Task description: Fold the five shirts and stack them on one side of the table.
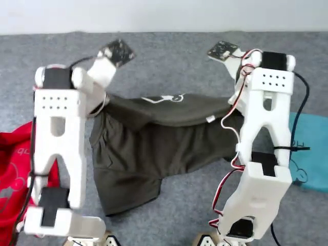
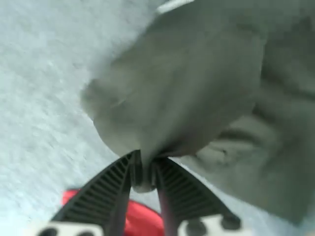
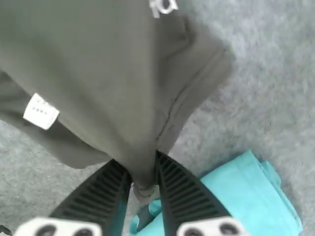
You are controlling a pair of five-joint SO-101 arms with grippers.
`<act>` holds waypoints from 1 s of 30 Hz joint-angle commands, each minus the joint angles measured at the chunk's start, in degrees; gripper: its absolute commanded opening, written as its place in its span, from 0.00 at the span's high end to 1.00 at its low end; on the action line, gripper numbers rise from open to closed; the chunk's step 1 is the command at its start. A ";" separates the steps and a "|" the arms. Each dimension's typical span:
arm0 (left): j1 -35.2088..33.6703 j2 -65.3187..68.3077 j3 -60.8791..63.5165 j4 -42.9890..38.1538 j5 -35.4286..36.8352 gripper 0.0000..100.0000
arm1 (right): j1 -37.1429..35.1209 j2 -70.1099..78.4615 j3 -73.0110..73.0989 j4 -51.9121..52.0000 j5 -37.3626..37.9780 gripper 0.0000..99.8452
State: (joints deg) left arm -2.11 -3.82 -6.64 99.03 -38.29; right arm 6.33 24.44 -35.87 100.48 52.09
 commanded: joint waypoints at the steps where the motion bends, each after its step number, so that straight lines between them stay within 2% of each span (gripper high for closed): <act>1: -0.09 -10.20 12.00 1.58 -2.11 0.99 | 2.95 -3.56 -0.79 2.42 0.00 0.99; 9: 0.26 -24.09 32.22 1.58 -2.20 0.99 | 6.11 -4.00 -0.53 2.68 1.93 0.99; 14: 0.18 -30.07 41.54 1.58 -5.89 0.99 | 4.26 -11.03 11.43 2.42 6.15 0.99; 21: 0.35 -36.40 49.10 1.58 -6.59 0.99 | 4.00 -18.59 22.68 2.24 6.33 0.99; 28: 0.35 -42.55 53.14 1.67 -6.77 0.99 | 4.53 -18.42 23.56 0.40 6.33 0.99; 30: 0.44 -43.52 54.29 1.67 -9.49 0.99 | 4.53 -18.42 23.56 -0.13 6.33 0.99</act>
State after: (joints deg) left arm -2.02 -45.14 47.16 98.95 -44.88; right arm 10.46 9.05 -12.13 100.22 57.71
